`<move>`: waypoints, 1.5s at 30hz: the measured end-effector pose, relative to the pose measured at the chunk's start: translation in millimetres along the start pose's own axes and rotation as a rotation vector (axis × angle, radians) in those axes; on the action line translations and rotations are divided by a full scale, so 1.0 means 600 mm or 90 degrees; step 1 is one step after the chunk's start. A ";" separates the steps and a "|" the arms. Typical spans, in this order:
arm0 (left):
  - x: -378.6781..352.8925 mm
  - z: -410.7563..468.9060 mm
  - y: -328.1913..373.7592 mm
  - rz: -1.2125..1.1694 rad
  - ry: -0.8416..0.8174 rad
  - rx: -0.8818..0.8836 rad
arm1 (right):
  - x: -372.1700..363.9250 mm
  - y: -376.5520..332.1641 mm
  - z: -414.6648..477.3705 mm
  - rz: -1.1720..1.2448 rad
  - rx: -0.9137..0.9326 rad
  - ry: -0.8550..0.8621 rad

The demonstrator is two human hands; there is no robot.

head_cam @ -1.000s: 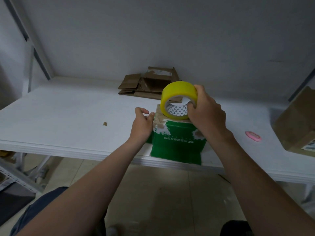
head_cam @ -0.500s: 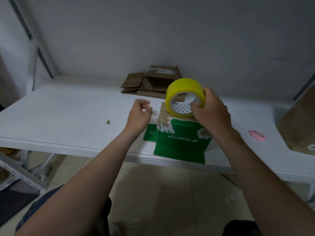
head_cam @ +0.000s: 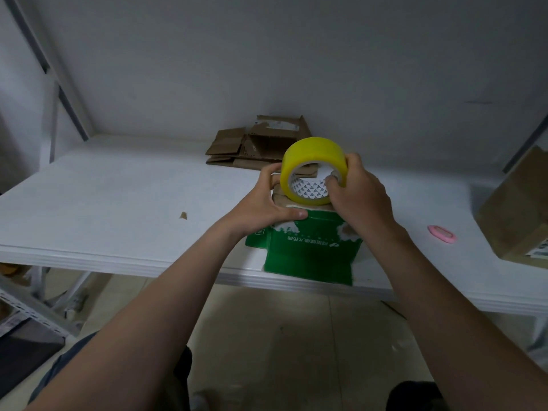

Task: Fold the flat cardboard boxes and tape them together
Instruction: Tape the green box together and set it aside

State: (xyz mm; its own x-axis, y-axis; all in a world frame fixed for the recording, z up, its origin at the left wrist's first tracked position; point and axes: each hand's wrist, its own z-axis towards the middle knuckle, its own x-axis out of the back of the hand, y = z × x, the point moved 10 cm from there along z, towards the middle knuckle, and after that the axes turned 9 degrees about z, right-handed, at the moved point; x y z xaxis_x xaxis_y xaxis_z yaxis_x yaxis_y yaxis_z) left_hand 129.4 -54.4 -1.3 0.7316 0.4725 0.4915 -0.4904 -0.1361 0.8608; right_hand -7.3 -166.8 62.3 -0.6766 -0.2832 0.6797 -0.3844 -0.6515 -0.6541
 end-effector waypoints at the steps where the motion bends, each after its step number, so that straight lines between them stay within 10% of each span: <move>1: -0.001 0.001 0.001 0.003 0.001 -0.004 | 0.000 -0.001 0.001 -0.003 0.003 0.001; 45: -0.012 0.016 0.011 0.209 0.012 0.019 | 0.067 0.079 0.020 0.094 -0.135 0.055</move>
State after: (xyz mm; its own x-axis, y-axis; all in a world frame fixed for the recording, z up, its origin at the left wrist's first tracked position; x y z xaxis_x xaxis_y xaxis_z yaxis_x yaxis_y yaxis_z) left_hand 125.7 -67.2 2.1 0.5268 0.4155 0.7415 -0.6850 -0.3090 0.6598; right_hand -45.0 -217.4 62.6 -0.7829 -0.2975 0.5465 -0.3938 -0.4431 -0.8054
